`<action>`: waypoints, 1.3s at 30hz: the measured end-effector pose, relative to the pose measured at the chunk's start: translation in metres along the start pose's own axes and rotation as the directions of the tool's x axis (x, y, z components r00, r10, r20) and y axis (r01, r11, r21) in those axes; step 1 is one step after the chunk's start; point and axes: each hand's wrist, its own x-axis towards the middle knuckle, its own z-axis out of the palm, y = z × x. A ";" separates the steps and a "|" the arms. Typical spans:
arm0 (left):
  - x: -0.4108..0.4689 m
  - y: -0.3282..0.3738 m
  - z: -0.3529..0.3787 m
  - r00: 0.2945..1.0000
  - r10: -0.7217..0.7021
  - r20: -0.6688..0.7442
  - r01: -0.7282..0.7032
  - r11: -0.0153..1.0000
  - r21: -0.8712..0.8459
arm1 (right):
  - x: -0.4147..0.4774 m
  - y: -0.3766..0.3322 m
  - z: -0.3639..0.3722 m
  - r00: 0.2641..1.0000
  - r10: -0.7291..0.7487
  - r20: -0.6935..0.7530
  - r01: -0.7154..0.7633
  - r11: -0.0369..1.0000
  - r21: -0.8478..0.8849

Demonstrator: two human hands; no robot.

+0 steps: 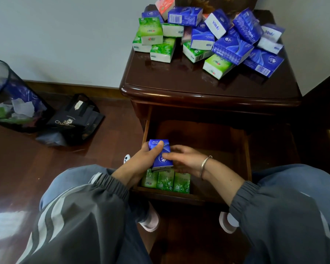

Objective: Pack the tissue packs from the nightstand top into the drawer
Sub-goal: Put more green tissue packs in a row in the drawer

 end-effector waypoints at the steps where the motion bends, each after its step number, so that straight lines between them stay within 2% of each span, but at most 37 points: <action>1: 0.001 -0.001 0.000 1.000 -0.007 0.013 0.007 1.000 0.012 | 0.001 0.001 -0.003 1.000 0.011 0.008 -0.011 1.000 0.011; 2: 0.003 -0.002 -0.001 1.000 0.013 -0.022 -0.012 0.999 0.036 | 0.003 0.003 -0.005 1.000 0.011 0.006 -0.011 0.999 0.038; 4: 0.013 -0.001 -0.009 0.965 0.088 -0.248 -0.038 0.979 0.200 | 0.010 0.005 -0.011 0.997 0.011 -0.073 -0.001 0.991 0.135; 6: 0.019 -0.005 -0.020 0.871 0.095 -0.481 0.078 0.942 0.326 | 0.019 0.007 -0.018 0.971 0.035 -0.236 0.010 0.982 0.189; 7: 0.021 -0.009 -0.022 0.852 0.048 -0.521 0.141 0.938 0.317 | 0.025 0.009 -0.020 0.948 0.052 -0.315 0.008 0.982 0.187; 10: 0.025 -0.024 -0.014 0.896 -0.092 -0.435 0.207 0.952 0.227 | 0.047 0.017 -0.017 0.886 0.079 -0.457 -0.013 0.989 0.144; 13: 0.026 -0.031 -0.002 0.904 -0.126 -0.409 0.208 0.965 0.161 | 0.068 0.025 -0.004 0.868 0.066 -0.491 -0.043 0.997 0.059; 17: 0.026 -0.033 -0.004 0.922 -0.136 -0.363 0.223 0.952 0.210 | 0.084 0.035 0.012 0.894 0.078 -0.442 -0.100 0.995 -0.028; 20: 0.028 -0.036 -0.006 0.924 -0.139 -0.356 0.231 0.945 0.230 | 0.089 0.035 0.017 0.894 0.041 -0.446 -0.087 0.993 -0.081; 22: 0.029 -0.037 -0.006 0.920 -0.129 -0.370 0.237 0.935 0.264 | 0.090 0.033 0.019 0.911 0.045 -0.411 -0.071 0.996 -0.048; 25: 0.030 -0.036 -0.007 0.919 -0.133 -0.372 0.245 0.930 0.273 | 0.085 0.027 0.026 0.959 0.155 -0.239 -0.143 0.988 0.065; 29: 0.030 -0.034 -0.006 0.923 -0.106 -0.369 0.232 0.920 0.316 | 0.078 0.022 0.025 0.969 0.204 -0.137 -0.211 0.977 -0.039; 32: 0.033 -0.035 -0.008 0.920 -0.103 -0.377 0.230 0.923 0.309 | 0.065 0.013 0.021 0.963 0.201 -0.177 -0.226 0.964 -0.138; 36: 0.035 -0.036 -0.010 0.916 -0.088 -0.392 0.214 0.933 0.291 | 0.031 -0.011 0.019 0.960 0.048 -0.275 -0.110 0.970 -0.215; 39: 0.034 -0.035 -0.009 0.906 -0.052 -0.420 0.197 0.930 0.310 | -0.012 -0.043 0.014 0.971 -0.170 -0.168 0.102 0.931 -0.350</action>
